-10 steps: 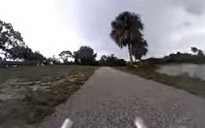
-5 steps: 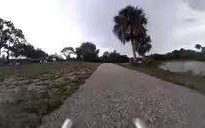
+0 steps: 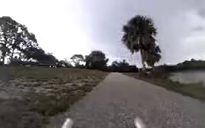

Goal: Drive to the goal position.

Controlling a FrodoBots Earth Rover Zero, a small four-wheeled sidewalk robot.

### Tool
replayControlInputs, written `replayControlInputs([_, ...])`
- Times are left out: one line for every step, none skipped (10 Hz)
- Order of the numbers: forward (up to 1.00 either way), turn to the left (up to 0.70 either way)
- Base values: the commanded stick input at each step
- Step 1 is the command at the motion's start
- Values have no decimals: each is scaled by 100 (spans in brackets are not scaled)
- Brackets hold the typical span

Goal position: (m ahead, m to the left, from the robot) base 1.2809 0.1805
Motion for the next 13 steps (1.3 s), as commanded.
replayControlInputs([100, 0])
replayControlInputs([100, 0])
replayControlInputs([100, 0])
replayControlInputs([100, 0])
replayControlInputs([100, 0])
replayControlInputs([100, 0])
replayControlInputs([100, 0])
replayControlInputs([100, 0])
replayControlInputs([100, 0])
replayControlInputs([100, 0])
replayControlInputs([100, 0])
replayControlInputs([100, 0])
replayControlInputs([100, 0])
